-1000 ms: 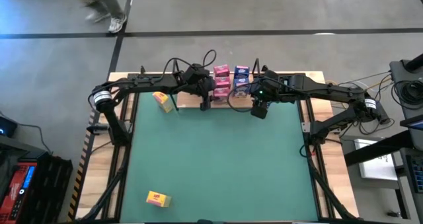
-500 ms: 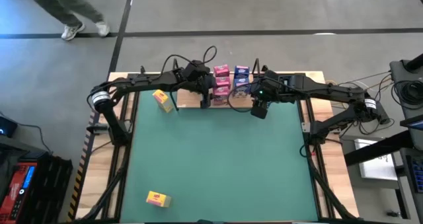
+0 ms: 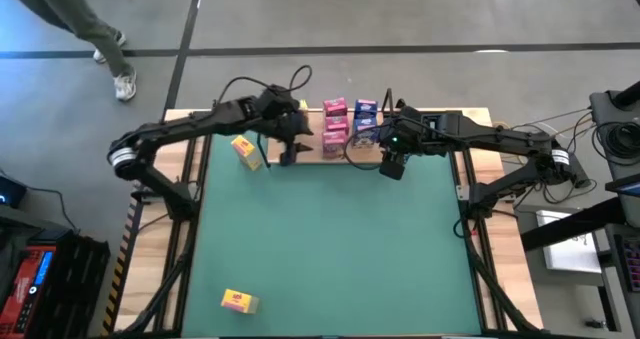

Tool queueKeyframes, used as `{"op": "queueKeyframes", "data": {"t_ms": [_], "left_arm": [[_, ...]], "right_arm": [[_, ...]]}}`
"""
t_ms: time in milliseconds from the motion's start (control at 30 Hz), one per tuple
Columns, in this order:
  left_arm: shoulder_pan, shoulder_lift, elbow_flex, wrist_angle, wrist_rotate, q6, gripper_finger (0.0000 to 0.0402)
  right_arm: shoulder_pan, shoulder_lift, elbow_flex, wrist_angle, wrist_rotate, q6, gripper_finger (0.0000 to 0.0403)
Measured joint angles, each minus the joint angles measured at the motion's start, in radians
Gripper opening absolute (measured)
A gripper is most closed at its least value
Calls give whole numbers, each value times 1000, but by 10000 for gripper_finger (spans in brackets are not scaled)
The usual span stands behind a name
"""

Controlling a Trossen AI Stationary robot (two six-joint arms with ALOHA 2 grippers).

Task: Stack cereal on shelf
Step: Put the top yellow cereal box on the shelf and align with the other yellow cereal box

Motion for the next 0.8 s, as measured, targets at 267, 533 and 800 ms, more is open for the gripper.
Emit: {"op": "queueKeyframes", "data": {"t_ms": [267,533,800], "left_arm": [[-1,-163,-47,-282,-202,10,204],[0,-307,-111,-515,-261,15,204],[0,-408,-241,-536,-355,90,204]], "right_arm": [[0,0,0,0,0,-1,244],[0,0,0,0,0,-1,244],[0,0,0,0,0,-1,244]]}}
